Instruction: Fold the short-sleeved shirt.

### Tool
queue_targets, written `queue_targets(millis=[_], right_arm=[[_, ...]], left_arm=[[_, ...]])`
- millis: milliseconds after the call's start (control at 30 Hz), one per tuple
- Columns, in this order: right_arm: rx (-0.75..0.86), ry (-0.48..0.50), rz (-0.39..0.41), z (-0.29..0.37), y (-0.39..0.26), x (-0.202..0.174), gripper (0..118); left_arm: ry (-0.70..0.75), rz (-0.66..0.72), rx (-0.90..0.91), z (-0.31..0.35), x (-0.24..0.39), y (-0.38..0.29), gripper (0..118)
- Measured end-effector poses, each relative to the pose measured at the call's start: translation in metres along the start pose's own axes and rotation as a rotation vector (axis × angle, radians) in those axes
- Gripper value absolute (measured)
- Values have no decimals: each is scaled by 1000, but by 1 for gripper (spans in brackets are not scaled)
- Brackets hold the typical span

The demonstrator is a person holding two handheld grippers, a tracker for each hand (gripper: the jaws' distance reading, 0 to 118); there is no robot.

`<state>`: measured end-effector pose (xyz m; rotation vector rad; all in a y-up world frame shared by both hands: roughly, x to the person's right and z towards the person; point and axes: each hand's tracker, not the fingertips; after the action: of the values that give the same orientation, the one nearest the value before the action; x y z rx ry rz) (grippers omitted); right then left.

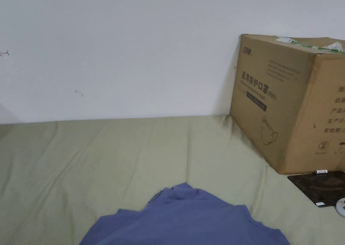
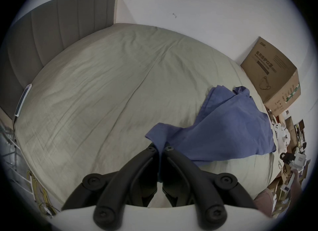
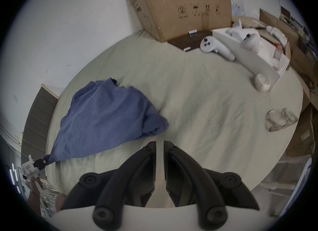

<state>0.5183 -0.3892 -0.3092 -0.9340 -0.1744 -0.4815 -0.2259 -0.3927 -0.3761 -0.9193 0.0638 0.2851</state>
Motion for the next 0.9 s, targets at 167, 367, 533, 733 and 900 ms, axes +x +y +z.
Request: queue_targets(millis=[167, 367, 533, 733, 900], right_arm=[[-53, -52, 21, -24, -9, -17, 10], [56, 71, 23, 5, -5, -32, 108], [366, 171, 179, 68, -13, -86, 108], [746, 214, 316, 130, -53, -159, 107], [880, 175, 291, 156, -84, -195, 7]], left_arm=[[32, 48, -81, -14, -7, -2, 32], [-70, 84, 84, 38, -13, -6, 112], [-120, -14, 316, 104, 18, -13, 115], [-219, -47, 656, 180, 79, -38, 115], [-176, -120, 914, 218, 110, -72, 91]])
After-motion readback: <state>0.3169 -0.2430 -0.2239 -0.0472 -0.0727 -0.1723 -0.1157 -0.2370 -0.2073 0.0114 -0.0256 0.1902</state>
